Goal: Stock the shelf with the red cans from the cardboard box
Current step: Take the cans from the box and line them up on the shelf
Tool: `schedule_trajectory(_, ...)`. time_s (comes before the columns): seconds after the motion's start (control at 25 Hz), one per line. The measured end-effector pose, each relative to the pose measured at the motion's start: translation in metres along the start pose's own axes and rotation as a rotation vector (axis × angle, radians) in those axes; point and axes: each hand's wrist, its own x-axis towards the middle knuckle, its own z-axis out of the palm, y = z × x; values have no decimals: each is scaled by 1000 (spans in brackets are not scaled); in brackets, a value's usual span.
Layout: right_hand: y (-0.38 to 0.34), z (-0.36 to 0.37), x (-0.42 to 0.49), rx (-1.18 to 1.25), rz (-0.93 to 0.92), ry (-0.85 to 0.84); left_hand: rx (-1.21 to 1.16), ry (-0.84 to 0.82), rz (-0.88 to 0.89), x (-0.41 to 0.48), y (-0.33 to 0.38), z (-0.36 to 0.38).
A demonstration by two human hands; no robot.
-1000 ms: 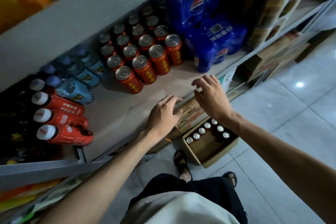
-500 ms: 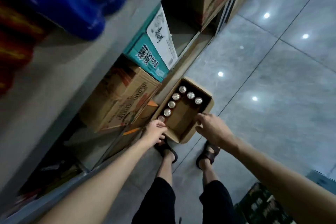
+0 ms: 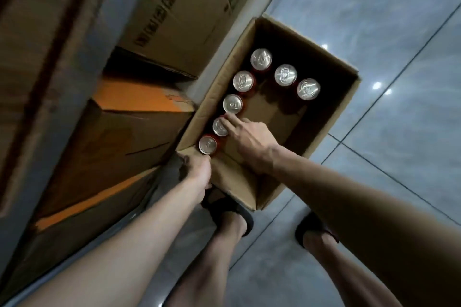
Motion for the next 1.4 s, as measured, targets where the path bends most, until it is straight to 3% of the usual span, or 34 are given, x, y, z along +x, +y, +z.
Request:
schedule_trajectory(0.28, -2, 47, 66, -148, 11, 2, 135, -4, 60, 28, -14, -1)
schedule_trajectory(0.52, 8, 36, 19, -138, -58, 59, 181, -34, 49, 11, -8, -14)
schedule_trajectory(0.6, 12, 24, -18, -37, 15, 67, 205, -26, 93, -5, -11, -26)
schedule_trajectory(0.72, 8, -5, -75, 206, 319, 70, 306, -25, 211, -42, -10, -39)
schedule_trajectory(0.8, 0, -45, -110, 469, 515, 132, 394, -105, 332, -79, -1, -45)
schedule_trajectory(0.88, -10, -99, -143, 747, 597, 216, 542, -229, 493, -127, 14, -56)
schedule_trajectory(1.0, -35, -204, -189, 1057, 463, 237, 685, -373, 690, -217, 49, -92)
schedule_trajectory(1.16, -77, -349, -242, 1097, 327, 251, 565, -494, 792, -343, 90, -156)
schedule_trajectory(1.4, -170, -517, -314, 894, 392, 284, 428, -400, 959, -515, 122, -268)
